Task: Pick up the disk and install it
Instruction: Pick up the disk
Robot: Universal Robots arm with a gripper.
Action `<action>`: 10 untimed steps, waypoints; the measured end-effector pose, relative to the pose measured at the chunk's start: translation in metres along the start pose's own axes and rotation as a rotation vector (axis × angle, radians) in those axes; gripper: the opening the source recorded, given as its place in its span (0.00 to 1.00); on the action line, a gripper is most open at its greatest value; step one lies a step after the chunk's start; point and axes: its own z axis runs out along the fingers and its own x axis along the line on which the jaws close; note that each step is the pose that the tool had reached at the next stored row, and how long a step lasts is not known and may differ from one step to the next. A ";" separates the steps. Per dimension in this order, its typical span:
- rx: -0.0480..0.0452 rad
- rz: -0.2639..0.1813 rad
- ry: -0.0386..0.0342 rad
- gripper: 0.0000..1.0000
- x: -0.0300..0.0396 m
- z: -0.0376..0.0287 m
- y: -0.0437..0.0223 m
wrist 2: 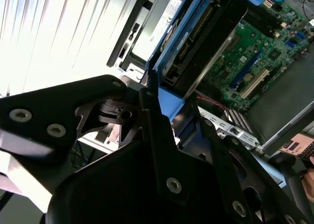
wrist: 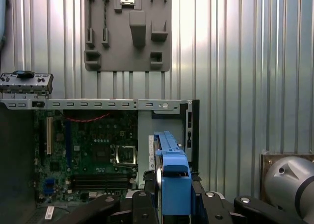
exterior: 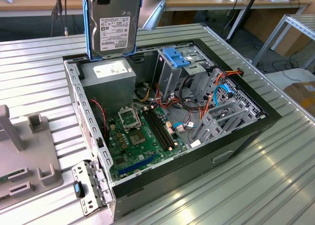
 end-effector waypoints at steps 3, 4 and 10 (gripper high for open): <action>0.0000 0.000 0.0001 0.36 0.0000 0.0000 -0.0009; 0.0000 0.000 0.0001 0.36 0.0000 0.0000 -0.0011; 0.0000 0.000 0.0001 0.36 0.0000 0.0000 -0.0014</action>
